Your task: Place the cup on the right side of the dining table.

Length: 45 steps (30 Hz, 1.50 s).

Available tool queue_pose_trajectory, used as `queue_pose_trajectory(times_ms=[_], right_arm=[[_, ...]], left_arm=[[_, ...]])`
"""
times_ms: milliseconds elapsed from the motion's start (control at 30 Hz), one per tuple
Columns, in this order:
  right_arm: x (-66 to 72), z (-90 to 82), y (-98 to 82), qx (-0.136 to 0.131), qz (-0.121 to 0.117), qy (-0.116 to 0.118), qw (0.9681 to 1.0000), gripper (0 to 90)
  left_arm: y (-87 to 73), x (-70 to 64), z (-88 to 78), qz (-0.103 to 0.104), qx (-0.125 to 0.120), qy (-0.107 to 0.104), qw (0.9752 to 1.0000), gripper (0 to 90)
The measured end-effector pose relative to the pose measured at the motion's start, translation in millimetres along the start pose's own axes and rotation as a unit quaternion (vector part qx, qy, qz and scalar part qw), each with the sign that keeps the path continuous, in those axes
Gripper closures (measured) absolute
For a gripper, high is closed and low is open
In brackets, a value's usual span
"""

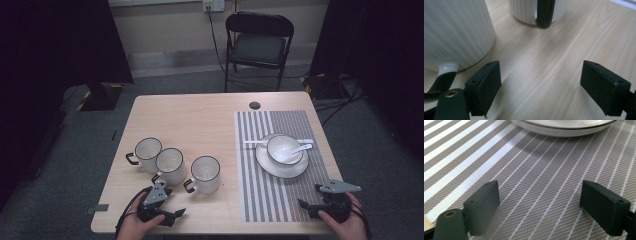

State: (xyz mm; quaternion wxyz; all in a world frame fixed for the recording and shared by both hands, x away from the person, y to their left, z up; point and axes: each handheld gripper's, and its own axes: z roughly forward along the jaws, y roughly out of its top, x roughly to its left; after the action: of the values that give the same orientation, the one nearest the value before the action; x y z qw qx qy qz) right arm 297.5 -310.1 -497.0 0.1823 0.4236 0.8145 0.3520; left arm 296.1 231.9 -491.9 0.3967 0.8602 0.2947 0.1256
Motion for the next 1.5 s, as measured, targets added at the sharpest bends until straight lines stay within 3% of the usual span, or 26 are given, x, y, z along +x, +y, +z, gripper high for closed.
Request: queue_pose_trajectory(times_ms=[233,500,733,833,1300,1500], right_arm=[[12.2,0.4,6.4,0.018,-0.019,0.030,0.9992,15.2],[23.7,4.5,20.2,0.011,-0.037,0.060,0.9974,14.6],[31.7,11.1,35.7,-0.007,-0.018,0.089,0.9958,14.5],[34.9,14.9,42.3,-0.002,-0.018,0.101,0.9947,15.9],[50.1,28.7,65.7,0.003,-0.032,0.120,0.9922,15.6],[54.9,34.5,78.8,0.007,-0.028,0.124,0.9918,15.5]], left_arm=[[1.0,-3.7,2.0,0.000,0.002,-0.011,0.9999,16.3],[5.7,-9.3,6.8,-0.005,0.000,-0.028,0.9996,16.4],[11.8,-10.1,10.2,-0.008,-0.004,-0.038,0.9992,16.5],[15.4,-9.7,10.8,-0.013,-0.005,-0.036,0.9993,16.2],[22.3,-8.9,12.8,-0.007,-0.009,-0.037,0.9993,16.3],[26.4,-7.9,13.0,-0.007,-0.009,-0.034,0.9994,16.2]])
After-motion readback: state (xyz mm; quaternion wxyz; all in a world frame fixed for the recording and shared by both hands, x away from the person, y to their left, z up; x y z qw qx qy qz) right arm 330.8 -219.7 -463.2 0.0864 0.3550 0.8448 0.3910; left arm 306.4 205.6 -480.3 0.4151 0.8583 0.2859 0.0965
